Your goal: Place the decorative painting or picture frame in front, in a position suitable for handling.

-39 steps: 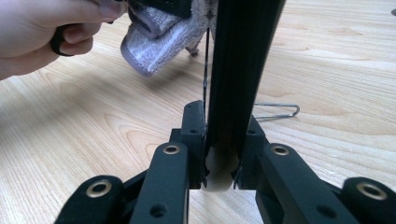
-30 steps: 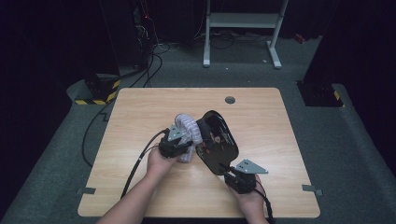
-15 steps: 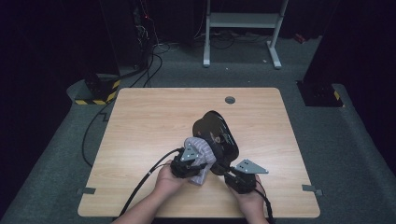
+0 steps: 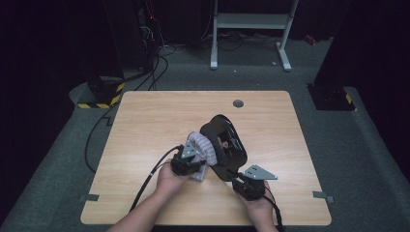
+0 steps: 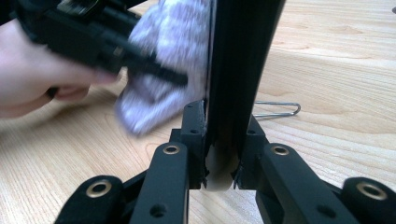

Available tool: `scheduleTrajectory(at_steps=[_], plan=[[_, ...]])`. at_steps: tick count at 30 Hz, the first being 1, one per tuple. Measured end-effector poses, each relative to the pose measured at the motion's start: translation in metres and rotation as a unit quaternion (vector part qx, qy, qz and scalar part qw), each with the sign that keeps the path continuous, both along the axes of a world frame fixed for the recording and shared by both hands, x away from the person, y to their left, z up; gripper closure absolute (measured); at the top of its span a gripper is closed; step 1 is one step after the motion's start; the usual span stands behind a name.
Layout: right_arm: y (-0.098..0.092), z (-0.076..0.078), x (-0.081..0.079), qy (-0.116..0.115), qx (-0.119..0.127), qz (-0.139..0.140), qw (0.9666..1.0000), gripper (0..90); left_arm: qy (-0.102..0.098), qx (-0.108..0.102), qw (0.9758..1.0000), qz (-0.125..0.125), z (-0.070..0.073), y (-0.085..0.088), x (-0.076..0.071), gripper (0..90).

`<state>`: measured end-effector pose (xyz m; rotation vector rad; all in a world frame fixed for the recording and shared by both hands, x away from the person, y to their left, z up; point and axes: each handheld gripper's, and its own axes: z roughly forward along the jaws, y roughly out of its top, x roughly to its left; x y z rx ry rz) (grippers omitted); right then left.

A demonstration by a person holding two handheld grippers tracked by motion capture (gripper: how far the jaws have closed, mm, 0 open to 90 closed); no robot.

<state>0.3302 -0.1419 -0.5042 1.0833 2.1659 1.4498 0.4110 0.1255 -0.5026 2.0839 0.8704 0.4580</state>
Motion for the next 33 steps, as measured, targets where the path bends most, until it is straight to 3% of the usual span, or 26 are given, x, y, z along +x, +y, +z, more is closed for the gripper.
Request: scheduleTrajectory(at_steps=[6, 10, 18, 27, 29, 33], plan=[[0.0, 0.0, 0.0, 0.0, 0.0, 0.003, 1.0, 78.2, -0.003, -0.007, 0.9992, 0.038, 0.006, 0.016, 0.016, 65.7], [0.0, 0.0, 0.0, 0.0, 0.0, 0.004, 1.0, 78.2, 0.0, -0.015, 0.999, 0.042, 0.006, 0.017, 0.017, 65.6], [0.0, 0.0, 0.0, 0.001, 0.001, 0.003, 1.0, 78.2, 0.002, 0.001, 0.9998, -0.018, 0.003, -0.008, -0.011, 65.8], [0.0, 0.0, 0.0, 0.001, 0.0, 0.003, 1.0, 78.3, 0.015, 0.004, 0.9962, -0.086, -0.006, -0.037, -0.047, 65.8], [0.0, 0.0, 0.0, 0.001, 0.001, 0.003, 1.0, 78.3, 0.006, 0.01, 0.9962, -0.087, -0.007, -0.04, -0.05, 65.7], [0.0, 0.0, 0.0, 0.001, 0.001, 0.002, 1.0, 78.2, 0.016, -0.004, 0.9968, -0.079, -0.007, -0.034, -0.041, 65.9]])
